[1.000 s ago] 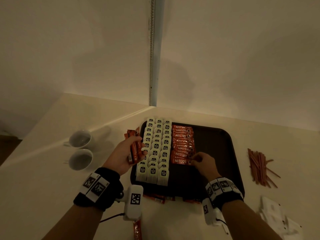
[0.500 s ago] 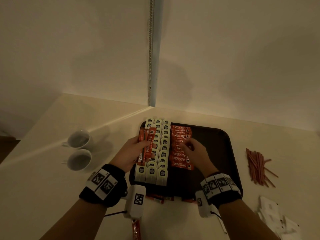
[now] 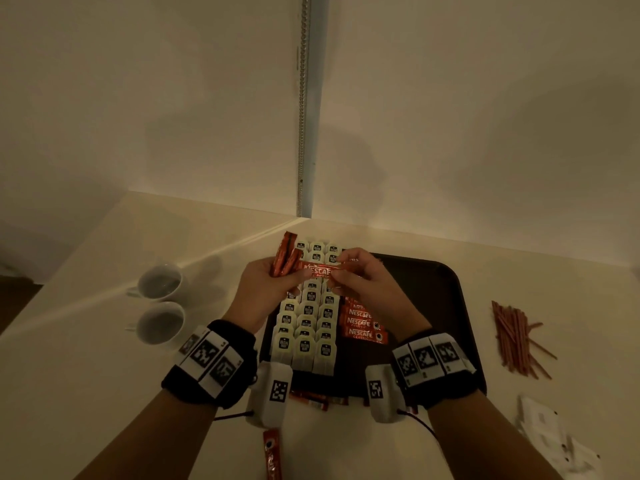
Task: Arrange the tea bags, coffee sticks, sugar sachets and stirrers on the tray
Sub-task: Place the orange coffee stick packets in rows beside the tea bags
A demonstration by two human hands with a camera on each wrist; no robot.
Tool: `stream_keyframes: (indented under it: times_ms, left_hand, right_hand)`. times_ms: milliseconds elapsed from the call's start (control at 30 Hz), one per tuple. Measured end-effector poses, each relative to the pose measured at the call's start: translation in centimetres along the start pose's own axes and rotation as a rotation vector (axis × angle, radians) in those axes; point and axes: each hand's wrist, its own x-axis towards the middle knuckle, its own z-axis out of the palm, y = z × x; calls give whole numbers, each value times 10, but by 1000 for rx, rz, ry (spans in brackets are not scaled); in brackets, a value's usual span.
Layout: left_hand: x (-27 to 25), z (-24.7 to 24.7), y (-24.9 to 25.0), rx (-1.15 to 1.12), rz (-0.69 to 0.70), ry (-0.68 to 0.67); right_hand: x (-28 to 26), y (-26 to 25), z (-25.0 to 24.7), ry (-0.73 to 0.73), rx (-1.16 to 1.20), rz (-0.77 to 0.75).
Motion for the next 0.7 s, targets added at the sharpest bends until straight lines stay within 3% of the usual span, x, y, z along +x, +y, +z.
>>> stream_keyframes:
  times_ms: [267, 533, 700]
  left_hand:
    - [4, 4, 3, 125, 141, 19]
    - [-3, 5, 3, -224, -66, 24]
    - [-6, 5, 5, -245, -55, 106]
  right_hand:
    - [-8, -6, 15, -17, -40, -77]
    - [-9, -24, 9, 40, -63, -84]
    - [-10, -29, 3, 79, -118, -84]
